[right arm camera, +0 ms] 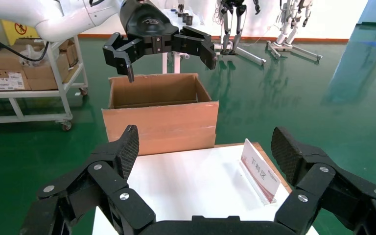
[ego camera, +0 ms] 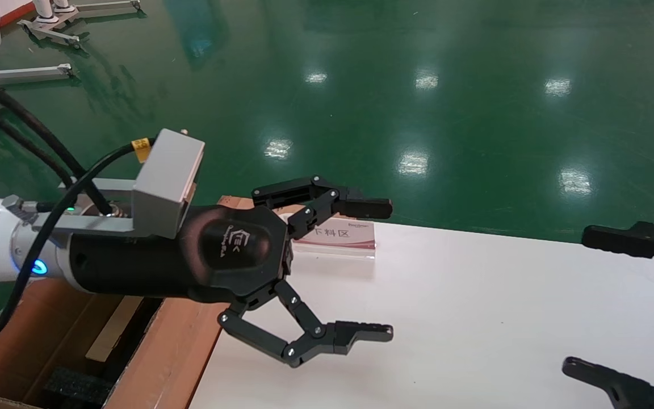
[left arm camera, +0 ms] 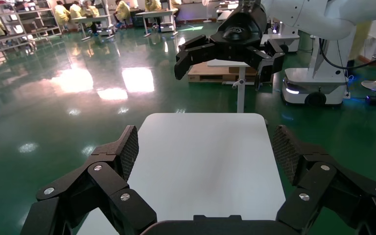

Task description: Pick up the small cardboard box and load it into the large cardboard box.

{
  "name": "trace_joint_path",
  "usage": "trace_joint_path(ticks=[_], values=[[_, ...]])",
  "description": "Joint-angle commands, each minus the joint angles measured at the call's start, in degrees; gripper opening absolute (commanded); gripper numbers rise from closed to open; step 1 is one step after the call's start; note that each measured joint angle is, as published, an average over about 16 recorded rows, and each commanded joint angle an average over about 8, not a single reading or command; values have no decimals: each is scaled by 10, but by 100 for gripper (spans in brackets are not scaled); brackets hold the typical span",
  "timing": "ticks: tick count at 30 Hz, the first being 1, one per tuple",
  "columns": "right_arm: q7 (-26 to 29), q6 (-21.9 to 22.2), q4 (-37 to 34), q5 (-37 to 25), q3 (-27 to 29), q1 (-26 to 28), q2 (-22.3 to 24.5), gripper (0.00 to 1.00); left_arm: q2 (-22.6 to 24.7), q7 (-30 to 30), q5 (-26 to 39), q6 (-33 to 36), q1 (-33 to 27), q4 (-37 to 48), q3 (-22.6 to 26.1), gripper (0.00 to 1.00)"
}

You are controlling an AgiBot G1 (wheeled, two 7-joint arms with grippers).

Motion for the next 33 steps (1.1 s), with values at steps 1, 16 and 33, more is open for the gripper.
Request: trace_joint_path(ticks=[1,16,33], values=[[0,0,0,0,0,0,0,100,0,0,0,0,-3,2,6,100],[0,0,0,0,0,0,0,100,1,-1,-3,-2,-13,10,23,100],[0,0,0,0,0,0,0,100,1,-1,-3,-2,-17,12,29,100]])
